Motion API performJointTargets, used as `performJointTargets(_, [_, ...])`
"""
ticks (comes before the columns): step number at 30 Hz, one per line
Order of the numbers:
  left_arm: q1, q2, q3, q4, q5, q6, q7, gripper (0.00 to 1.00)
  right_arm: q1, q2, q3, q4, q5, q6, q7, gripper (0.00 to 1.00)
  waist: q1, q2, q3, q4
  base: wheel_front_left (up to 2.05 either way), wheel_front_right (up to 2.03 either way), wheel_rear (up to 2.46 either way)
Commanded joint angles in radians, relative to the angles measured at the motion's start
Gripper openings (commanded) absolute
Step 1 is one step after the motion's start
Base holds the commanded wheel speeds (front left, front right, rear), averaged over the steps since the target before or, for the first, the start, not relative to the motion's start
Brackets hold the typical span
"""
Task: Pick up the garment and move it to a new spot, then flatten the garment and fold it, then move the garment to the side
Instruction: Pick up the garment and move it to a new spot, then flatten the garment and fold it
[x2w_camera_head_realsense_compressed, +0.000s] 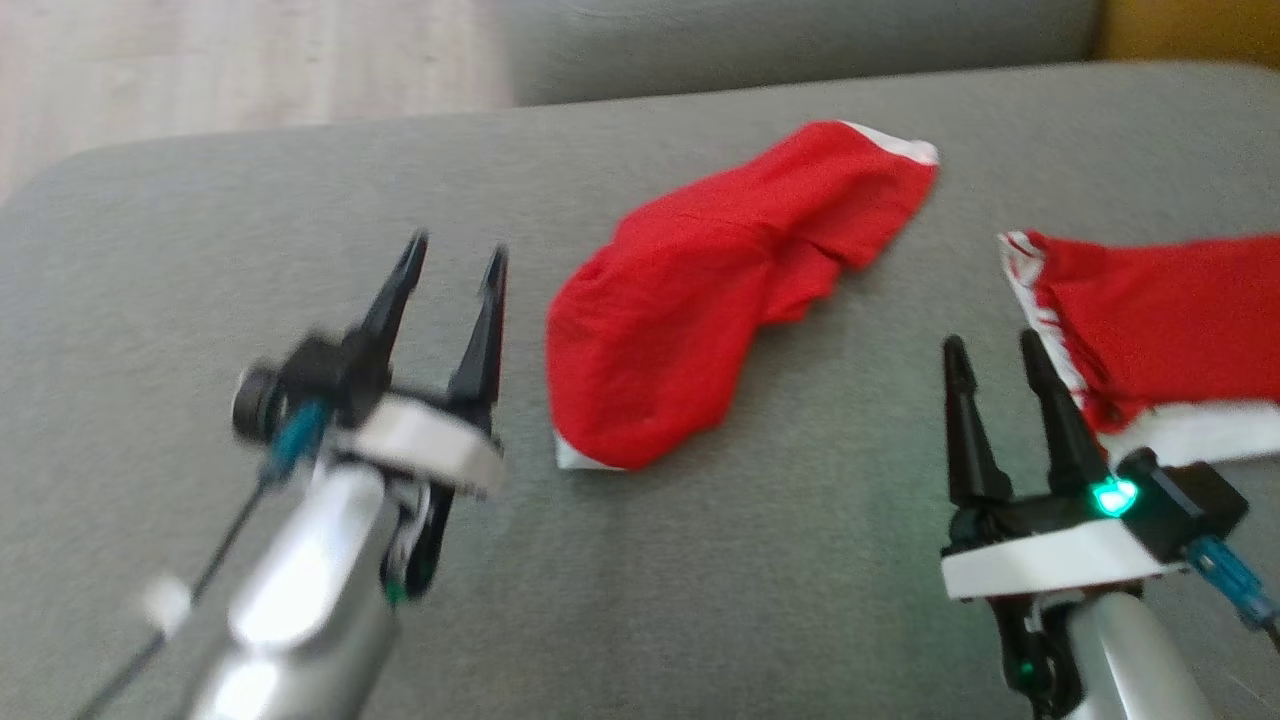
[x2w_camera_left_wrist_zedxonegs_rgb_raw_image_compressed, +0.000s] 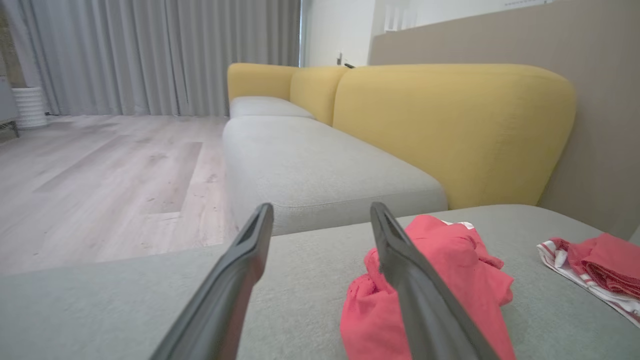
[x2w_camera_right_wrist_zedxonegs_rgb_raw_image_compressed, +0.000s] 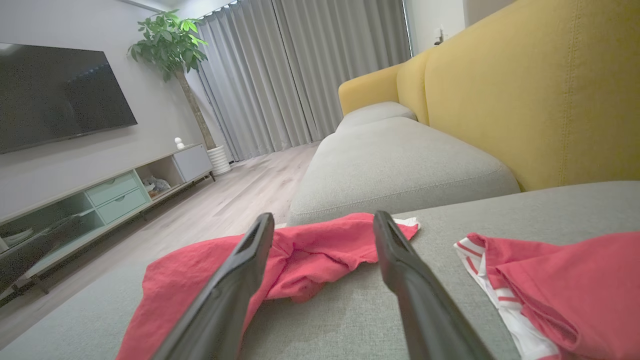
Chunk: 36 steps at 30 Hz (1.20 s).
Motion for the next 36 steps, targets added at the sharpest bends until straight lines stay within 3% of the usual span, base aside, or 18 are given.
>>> performJointTargets(1, [-0.016,0.026,0.049,-0.054,0.012,0.014,-0.012,1.0,-0.007,-0.004,0.014,-0.031,-0.008,-0.001,-0.011,1.0,0.0001,0.0,-0.03,0.044,0.0,0.0,0.0])
performJointTargets(6, [0.211,0.003,0.171,-0.235,0.053,0.081,-0.012,1.0,0.031,-0.004,-0.018,-0.03,-0.017,-0.001,-0.011,1.0,0.0001,0.0,-0.05,0.096,0.0,0.0,0.0])
performJointTargets(9, [0.303,-0.023,0.203,-0.298,0.103,0.089,-0.012,1.0,0.048,-0.004,-0.026,-0.025,-0.022,-0.001,-0.011,1.0,0.0001,0.0,-0.056,0.114,0.0,0.0,0.0])
performJointTargets(17, [0.34,-0.09,0.253,-0.328,0.183,0.048,-0.012,1.0,0.016,-0.004,0.016,0.011,-0.045,-0.001,-0.011,1.0,0.0001,0.0,-0.029,0.143,0.0,0.0,0.0])
performJointTargets(28, [0.322,-0.13,0.276,-0.286,0.222,-0.001,-0.012,1.0,-0.188,-0.004,0.18,0.34,0.088,-0.001,0.145,1.0,0.0001,0.0,0.024,0.196,0.0,0.0,0.0])
performJointTargets(33, [0.312,-0.138,0.288,-0.273,0.232,-0.011,-0.012,1.0,-0.265,-0.004,0.234,0.47,0.137,-0.001,0.158,1.0,0.0001,0.0,0.035,0.219,0.0,0.0,0.0])
performJointTargets(34, [0.313,-0.139,0.29,-0.27,0.234,-0.014,-0.012,1.0,-0.276,-0.004,0.243,0.49,0.142,-0.001,0.153,0.26,0.0001,0.0,0.034,0.222,0.0,0.0,0.0])
performJointTargets(35, [0.313,-0.14,0.294,-0.267,0.235,-0.014,-0.012,1.0,-0.286,-0.004,0.248,0.503,0.147,-0.001,0.14,0.0,0.0001,0.0,0.031,0.224,0.0,0.0,0.0])
performJointTargets(36, [0.313,-0.14,0.294,-0.267,0.235,-0.014,-0.012,1.0,-0.286,-0.004,0.248,0.503,0.147,-0.001,0.14,0.0,0.0001,0.0,0.031,0.224,0.0,0.0,0.0])
